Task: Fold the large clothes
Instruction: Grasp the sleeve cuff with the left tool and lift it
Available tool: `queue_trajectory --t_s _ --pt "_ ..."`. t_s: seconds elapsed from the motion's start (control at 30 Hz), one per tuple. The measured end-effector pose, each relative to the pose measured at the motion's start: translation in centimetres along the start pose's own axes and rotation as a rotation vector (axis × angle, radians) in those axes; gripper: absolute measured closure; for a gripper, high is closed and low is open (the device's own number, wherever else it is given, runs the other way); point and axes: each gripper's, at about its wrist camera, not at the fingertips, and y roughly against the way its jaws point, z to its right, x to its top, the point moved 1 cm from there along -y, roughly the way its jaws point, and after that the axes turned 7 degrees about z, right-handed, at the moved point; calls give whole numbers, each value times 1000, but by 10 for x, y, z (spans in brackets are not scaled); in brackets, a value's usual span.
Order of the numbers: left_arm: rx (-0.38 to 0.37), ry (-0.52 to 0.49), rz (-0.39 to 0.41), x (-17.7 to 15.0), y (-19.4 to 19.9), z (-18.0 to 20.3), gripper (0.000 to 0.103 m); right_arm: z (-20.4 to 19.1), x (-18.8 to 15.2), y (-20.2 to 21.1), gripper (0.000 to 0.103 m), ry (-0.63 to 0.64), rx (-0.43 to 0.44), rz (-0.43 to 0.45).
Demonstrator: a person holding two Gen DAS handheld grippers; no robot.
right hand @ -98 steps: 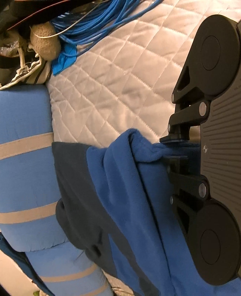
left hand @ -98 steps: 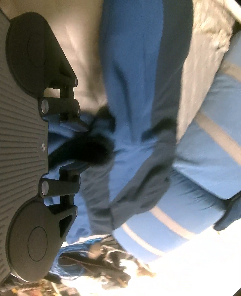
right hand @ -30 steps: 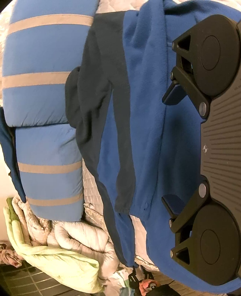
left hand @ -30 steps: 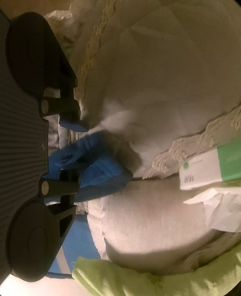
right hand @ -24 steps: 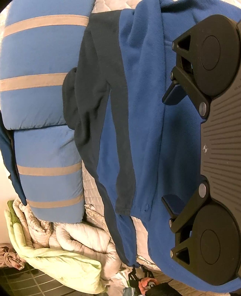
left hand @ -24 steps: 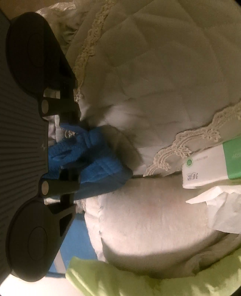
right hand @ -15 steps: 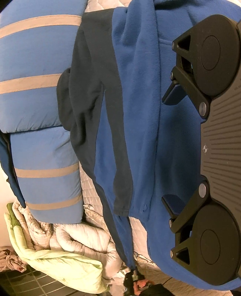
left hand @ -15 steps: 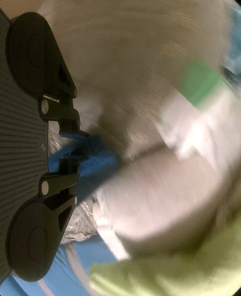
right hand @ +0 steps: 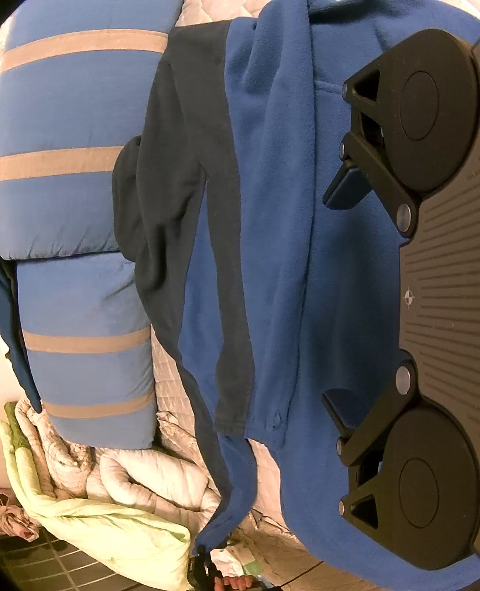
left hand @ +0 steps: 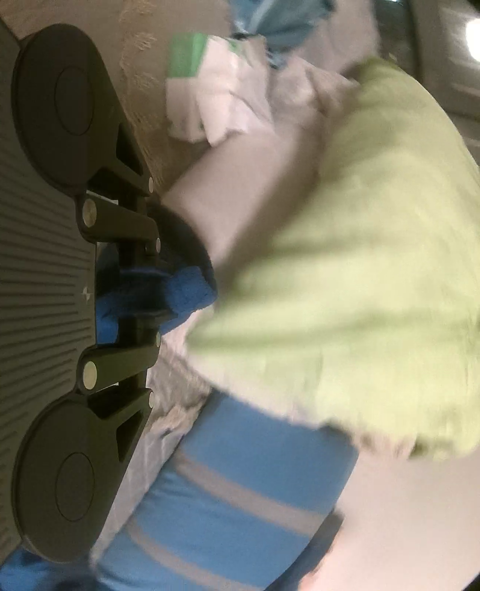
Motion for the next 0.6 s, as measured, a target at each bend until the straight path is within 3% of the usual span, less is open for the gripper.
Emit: queue_trajectory --t_s 0.2,0.6 --pt "-103 -99 47 9 11 51 86 2 0 2 1 -18 3 11" --pt "-338 -184 59 -2 34 146 86 7 -1 3 0 -57 -19 22"
